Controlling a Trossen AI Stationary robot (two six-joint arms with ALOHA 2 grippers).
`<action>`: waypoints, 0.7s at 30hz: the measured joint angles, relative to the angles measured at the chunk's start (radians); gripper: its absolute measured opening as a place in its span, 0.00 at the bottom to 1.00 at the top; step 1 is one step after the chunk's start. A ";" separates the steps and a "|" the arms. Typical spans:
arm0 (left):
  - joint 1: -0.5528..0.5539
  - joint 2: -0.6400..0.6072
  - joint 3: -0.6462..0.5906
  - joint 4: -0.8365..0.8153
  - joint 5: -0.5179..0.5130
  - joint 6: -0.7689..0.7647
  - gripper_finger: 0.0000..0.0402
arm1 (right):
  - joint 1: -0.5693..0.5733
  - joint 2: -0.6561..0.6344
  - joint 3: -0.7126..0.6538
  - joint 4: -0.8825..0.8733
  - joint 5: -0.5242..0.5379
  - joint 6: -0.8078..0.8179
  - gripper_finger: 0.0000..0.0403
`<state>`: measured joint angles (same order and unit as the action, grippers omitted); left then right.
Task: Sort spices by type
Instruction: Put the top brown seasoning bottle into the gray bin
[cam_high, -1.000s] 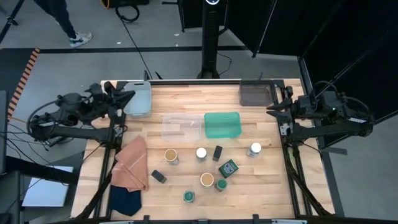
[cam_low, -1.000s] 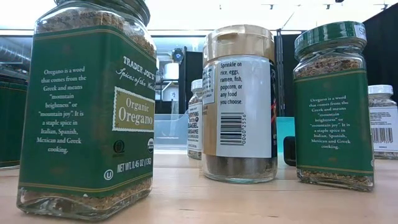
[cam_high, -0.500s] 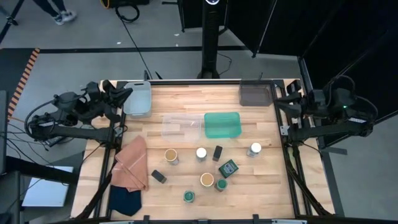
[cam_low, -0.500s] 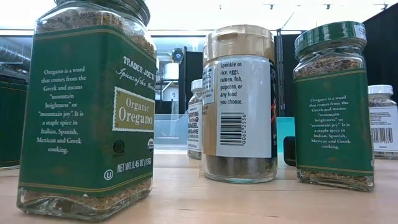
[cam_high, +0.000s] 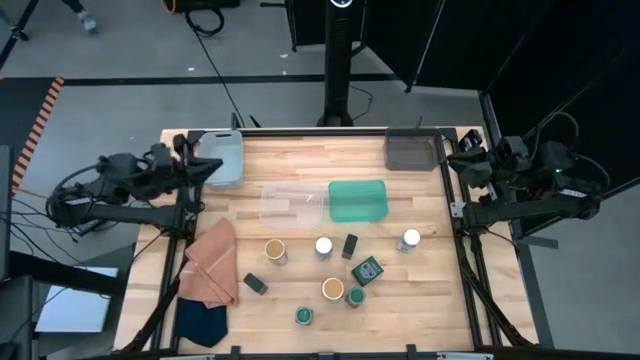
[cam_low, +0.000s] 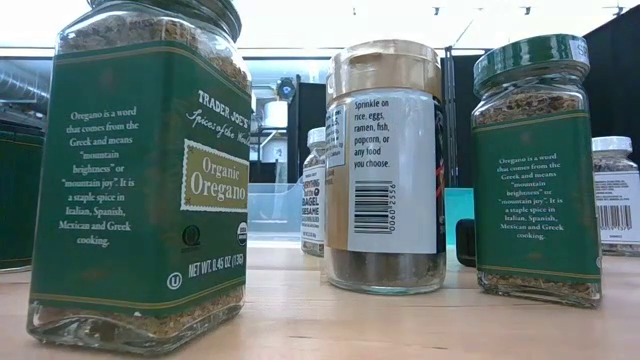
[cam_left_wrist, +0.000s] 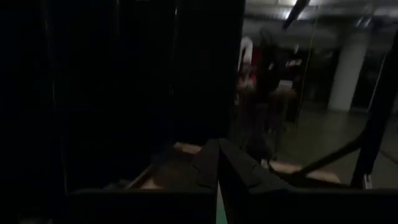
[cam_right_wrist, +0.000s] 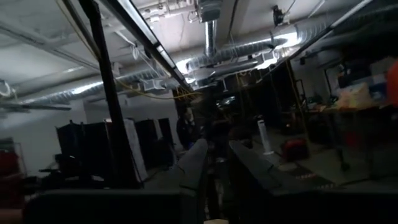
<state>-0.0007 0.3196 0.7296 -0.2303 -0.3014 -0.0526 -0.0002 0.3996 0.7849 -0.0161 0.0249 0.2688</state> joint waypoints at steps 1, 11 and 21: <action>0.000 -0.036 -0.005 -0.014 -0.005 0.000 0.03 | 0.000 0.000 0.000 0.000 0.001 0.008 0.18; 0.001 -0.293 -0.083 -0.267 -0.020 -0.219 0.03 | 0.000 -0.050 0.000 -0.161 -0.011 -0.022 0.18; -0.001 -0.305 -0.299 -0.159 0.011 -0.349 0.03 | 0.000 -0.315 -0.081 -0.491 0.035 0.105 0.18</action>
<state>-0.0017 0.0142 0.4304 -0.3891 -0.2903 -0.4011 -0.0007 0.0847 0.7041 -0.5075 0.0598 0.3742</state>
